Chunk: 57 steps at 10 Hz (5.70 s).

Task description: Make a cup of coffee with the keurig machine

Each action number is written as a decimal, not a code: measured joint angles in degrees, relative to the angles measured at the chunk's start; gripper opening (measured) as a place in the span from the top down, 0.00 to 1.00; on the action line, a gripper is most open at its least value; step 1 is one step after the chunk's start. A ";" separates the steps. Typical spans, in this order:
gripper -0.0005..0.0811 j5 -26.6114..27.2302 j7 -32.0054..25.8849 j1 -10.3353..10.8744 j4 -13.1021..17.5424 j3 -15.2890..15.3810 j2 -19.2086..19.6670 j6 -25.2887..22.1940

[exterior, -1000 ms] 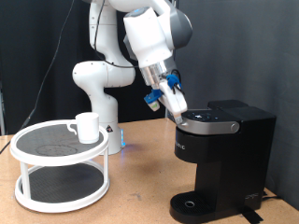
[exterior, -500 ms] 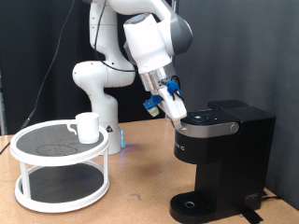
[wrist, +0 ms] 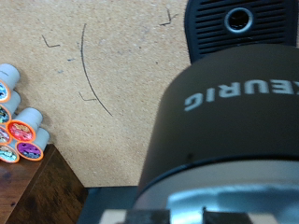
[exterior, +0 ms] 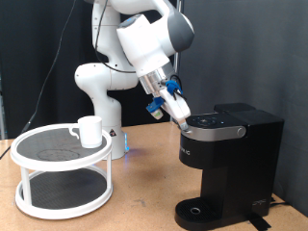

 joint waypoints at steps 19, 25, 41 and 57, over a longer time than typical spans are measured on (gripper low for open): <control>0.99 -1.49 -6.08 -3.64 -14.78 -8.19 -21.90 -21.31; 0.99 -2.45 -7.55 -6.48 -17.35 -14.44 -25.10 -27.33; 0.99 -16.48 -19.74 -14.45 -14.64 -30.06 -28.22 -39.91; 0.38 -20.15 -31.06 -14.48 -11.69 -37.04 -17.04 -37.83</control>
